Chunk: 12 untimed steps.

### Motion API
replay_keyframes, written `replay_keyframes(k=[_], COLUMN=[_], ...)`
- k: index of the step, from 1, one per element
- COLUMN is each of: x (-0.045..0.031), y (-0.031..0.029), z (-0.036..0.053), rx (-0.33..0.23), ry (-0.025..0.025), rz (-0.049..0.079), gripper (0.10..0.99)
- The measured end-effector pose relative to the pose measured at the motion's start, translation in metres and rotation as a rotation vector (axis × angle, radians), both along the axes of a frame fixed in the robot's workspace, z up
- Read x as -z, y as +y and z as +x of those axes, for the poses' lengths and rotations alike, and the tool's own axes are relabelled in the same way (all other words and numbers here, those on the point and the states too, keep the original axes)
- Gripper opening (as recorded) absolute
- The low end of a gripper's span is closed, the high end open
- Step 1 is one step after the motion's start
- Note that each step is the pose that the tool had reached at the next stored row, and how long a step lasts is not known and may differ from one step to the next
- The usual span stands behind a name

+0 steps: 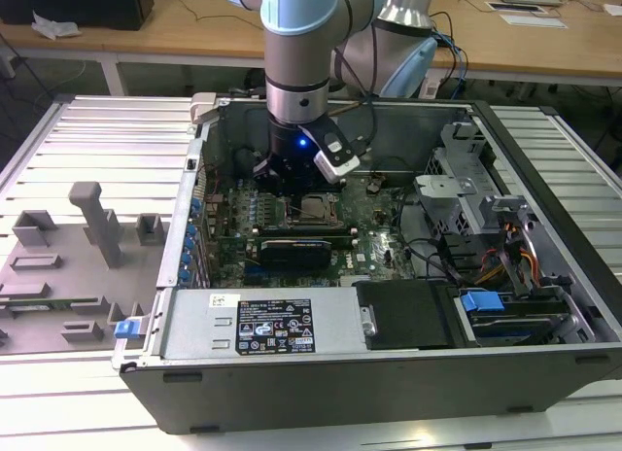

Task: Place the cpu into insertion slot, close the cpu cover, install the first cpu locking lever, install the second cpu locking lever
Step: 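Close the cpu cover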

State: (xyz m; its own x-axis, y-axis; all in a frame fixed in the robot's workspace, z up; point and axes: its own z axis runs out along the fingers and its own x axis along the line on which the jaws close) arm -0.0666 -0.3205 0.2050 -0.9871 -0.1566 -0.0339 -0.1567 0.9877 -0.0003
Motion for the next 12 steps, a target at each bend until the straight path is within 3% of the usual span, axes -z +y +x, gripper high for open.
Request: replay_keyframes(k=[6, 9, 12], x=[-0.0105, -0.0112, -0.0112], y=[0.0000, 0.0000, 0.0000], z=[0.0000, 0.0014, 0.0091], rx=[0.000, 0.000, 0.000], ry=[0.0000, 0.0001, 0.0012], rz=[0.000, 0.000, 0.000], gripper=[0.106, 0.106, 0.106])
